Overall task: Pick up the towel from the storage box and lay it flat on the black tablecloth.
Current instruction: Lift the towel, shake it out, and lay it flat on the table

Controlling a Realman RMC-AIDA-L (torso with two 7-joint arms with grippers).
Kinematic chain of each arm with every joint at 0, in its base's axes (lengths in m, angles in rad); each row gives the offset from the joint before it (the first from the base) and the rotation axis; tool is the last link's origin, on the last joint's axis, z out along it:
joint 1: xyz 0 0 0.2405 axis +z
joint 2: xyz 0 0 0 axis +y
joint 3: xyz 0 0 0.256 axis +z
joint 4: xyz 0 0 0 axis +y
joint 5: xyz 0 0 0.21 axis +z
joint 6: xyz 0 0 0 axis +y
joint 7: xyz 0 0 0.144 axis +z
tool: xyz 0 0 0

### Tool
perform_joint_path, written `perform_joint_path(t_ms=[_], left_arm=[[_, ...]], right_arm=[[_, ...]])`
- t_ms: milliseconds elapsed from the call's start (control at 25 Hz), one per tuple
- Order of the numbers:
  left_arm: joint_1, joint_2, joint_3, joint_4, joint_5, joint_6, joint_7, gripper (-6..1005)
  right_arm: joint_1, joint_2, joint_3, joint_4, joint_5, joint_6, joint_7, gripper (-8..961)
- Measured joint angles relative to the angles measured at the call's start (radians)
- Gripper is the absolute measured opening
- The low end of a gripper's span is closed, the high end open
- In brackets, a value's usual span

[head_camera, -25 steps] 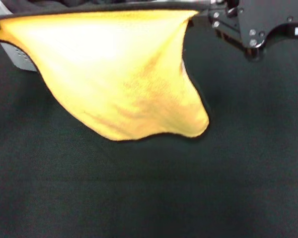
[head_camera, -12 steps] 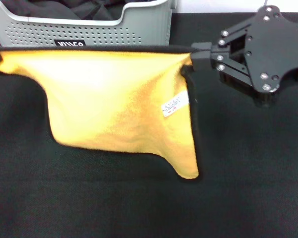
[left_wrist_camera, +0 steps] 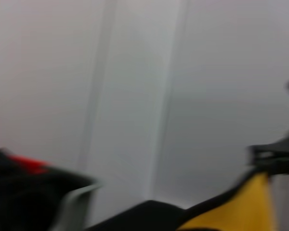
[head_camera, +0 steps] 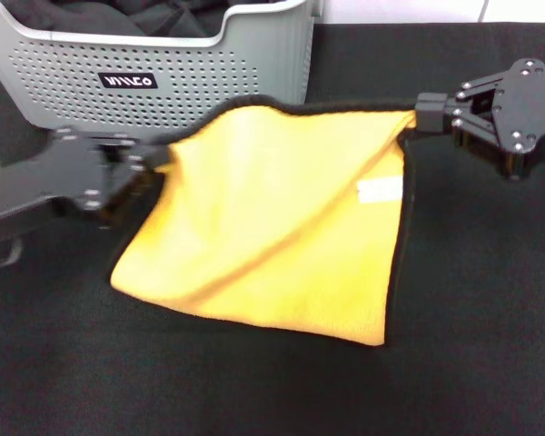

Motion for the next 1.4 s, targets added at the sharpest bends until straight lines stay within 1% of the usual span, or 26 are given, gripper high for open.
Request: perform_joint_path(t_ms=[80, 120, 200, 240, 280, 320, 440, 520, 720, 840, 920, 1000, 1040, 1120, 1200, 1280, 1400], left_arm=[[-0.053, 0.002, -0.001, 0.060, 0.058, -0.016, 0.050, 16], [-0.068, 0.001, -0.001, 0.072, 0.074, -0.024, 0.064, 16], [-0.109, -0.006, -0.001, 0.098, 0.088, -0.066, 0.087, 16], [-0.130, -0.006, -0.001, 0.119, 0.092, -0.096, 0.091, 16], [-0.150, -0.005, -0.001, 0.150, 0.095, -0.133, 0.094, 15], [-0.164, -0.003, -0.002, 0.172, 0.096, -0.157, 0.095, 15], [-0.216, -0.003, -0.003, 0.228, 0.099, -0.263, 0.118, 13], [-0.235, -0.007, -0.003, 0.261, 0.106, -0.344, 0.147, 13], [-0.253, -0.008, -0.003, 0.361, 0.093, -0.566, 0.244, 13], [-0.249, -0.007, -0.003, 0.372, 0.070, -0.596, 0.274, 13], [-0.244, -0.006, -0.003, 0.370, 0.066, -0.591, 0.273, 13], [-0.235, -0.002, -0.003, 0.363, 0.068, -0.558, 0.264, 13], [-0.230, 0.000, -0.003, 0.358, 0.070, -0.536, 0.258, 13], [-0.210, 0.011, -0.003, 0.336, 0.077, -0.451, 0.221, 13], [-0.191, 0.026, -0.003, 0.307, 0.089, -0.350, 0.167, 13], [-0.169, 0.047, -0.003, 0.283, 0.104, -0.240, 0.107, 13], [-0.135, 0.086, -0.003, 0.271, 0.134, -0.072, 0.006, 12]], right_arm=[[0.048, -0.001, 0.040, 0.125, 0.000, 0.002, -0.043, 6], [0.077, -0.005, 0.058, 0.189, 0.000, 0.002, -0.066, 6], [0.127, -0.014, 0.086, 0.299, 0.000, 0.004, -0.108, 6], [0.127, -0.014, 0.086, 0.299, 0.000, 0.004, -0.108, 6], [0.156, -0.019, 0.104, 0.364, 0.000, 0.007, -0.132, 6], [0.205, -0.034, 0.134, 0.474, 0.000, 0.015, -0.172, 6], [0.239, -0.043, 0.147, 0.555, 0.000, 0.044, -0.202, 7], [0.253, -0.044, 0.144, 0.597, 0.000, 0.090, -0.224, 7], [0.258, -0.035, 0.138, 0.635, -0.021, 0.181, -0.253, 7], [0.257, -0.028, 0.139, 0.636, -0.040, 0.201, -0.255, 7], [0.251, -0.028, 0.138, 0.629, -0.041, 0.191, -0.255, 7], [0.243, -0.032, 0.138, 0.612, -0.041, 0.154, -0.252, 7], [0.240, -0.034, 0.139, 0.598, -0.041, 0.125, -0.248, 7], [0.233, -0.038, 0.144, 0.555, -0.041, 0.054, -0.228, 7], [0.227, -0.043, 0.148, 0.510, -0.041, -0.006, -0.187, 7], [0.216, -0.047, 0.148, 0.454, -0.041, -0.063, -0.134, 7], [0.188, -0.051, 0.150, 0.354, -0.041, -0.162, -0.047, 6]])
